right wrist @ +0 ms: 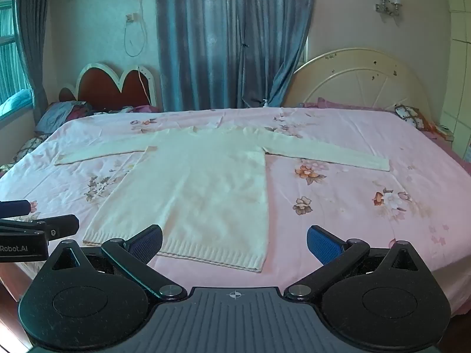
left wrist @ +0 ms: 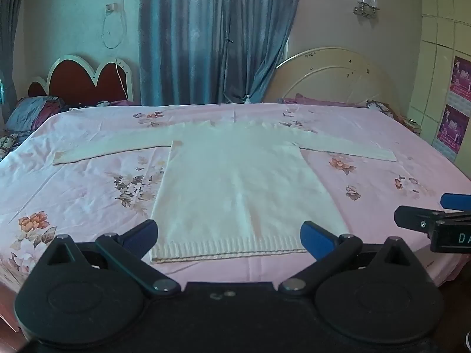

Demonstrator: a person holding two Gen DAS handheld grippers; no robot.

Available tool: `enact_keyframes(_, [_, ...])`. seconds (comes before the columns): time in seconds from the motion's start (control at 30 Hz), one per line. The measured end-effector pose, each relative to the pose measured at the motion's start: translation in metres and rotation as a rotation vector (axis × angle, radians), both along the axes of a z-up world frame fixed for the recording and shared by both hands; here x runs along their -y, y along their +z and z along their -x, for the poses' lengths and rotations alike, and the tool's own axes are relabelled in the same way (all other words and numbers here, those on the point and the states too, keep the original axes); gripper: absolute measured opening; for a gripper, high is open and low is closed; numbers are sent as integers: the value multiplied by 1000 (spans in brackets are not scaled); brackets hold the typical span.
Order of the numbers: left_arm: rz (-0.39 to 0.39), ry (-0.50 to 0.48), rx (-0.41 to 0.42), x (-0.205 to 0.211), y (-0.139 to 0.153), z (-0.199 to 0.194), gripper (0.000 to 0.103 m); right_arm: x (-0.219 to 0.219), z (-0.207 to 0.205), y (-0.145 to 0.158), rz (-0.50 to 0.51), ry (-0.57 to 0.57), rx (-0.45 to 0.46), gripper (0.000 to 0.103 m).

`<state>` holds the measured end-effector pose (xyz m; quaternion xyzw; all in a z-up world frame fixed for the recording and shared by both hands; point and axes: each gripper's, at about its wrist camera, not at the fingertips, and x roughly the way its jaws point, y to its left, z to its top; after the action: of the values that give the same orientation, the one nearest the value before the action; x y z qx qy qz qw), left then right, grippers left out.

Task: Fold small clothes

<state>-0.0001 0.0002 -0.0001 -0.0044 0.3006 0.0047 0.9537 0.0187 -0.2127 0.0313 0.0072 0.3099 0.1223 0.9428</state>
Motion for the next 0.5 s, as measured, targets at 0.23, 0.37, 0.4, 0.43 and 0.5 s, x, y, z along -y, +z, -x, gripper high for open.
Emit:
enact_keyframes(0.23, [4,6,3,-3,3,0,103,-2,1,3,-4,1,3,103])
enact_keyframes(0.37, [4,9,8,-5,3,1,103,-2,1,7,-4,-1,5,103])
enact_keyframes(0.4, [3,9,8,-5,3,1,103,0,2,6,-13,-4,9,103])
enact_keyframes(0.43, [2,10,9,-5,4,1,103,0,1,6,-14,-4,8,103])
enact_keyframes(0.5, [3,8,8,-6,5,1,103,-1,1,7,-13,-4,8,103])
